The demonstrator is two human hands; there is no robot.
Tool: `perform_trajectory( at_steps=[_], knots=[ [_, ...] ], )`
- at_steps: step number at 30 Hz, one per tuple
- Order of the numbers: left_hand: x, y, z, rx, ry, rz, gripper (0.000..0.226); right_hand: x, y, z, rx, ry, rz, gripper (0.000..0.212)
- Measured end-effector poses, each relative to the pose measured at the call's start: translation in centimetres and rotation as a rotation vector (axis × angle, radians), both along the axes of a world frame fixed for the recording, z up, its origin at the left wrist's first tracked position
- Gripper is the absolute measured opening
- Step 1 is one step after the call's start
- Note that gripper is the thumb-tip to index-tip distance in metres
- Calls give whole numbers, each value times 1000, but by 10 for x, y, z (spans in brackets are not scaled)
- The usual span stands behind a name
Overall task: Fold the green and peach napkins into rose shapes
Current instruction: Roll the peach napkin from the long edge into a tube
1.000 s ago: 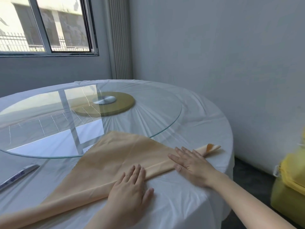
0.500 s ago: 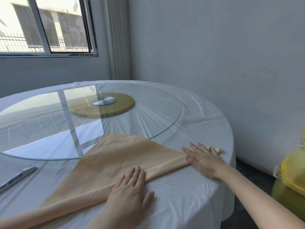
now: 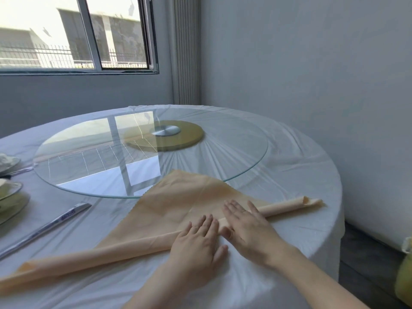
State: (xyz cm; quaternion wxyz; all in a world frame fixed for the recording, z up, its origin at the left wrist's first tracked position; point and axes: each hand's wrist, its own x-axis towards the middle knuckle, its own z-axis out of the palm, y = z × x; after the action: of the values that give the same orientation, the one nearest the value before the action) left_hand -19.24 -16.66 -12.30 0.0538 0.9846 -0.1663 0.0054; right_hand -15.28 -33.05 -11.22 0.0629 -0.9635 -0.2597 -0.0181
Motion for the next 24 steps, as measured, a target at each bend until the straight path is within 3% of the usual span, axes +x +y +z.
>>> perform_trajectory(
  at_steps=[7,13,20,24],
  knots=[
    [-16,24,13,-52,1,-59,91,-5,4,-3,-20,65,-8,128],
    [-38,53,4,39,19,120,98,-7,7,-3,-39,35,-17,125],
    [-35,56,1,18,5,128,99,-15,53,-2,-22,49,172,125],
    [-39,74,5,-32,28,85,99,-14,56,-8,-2,34,171,96]
  ],
)
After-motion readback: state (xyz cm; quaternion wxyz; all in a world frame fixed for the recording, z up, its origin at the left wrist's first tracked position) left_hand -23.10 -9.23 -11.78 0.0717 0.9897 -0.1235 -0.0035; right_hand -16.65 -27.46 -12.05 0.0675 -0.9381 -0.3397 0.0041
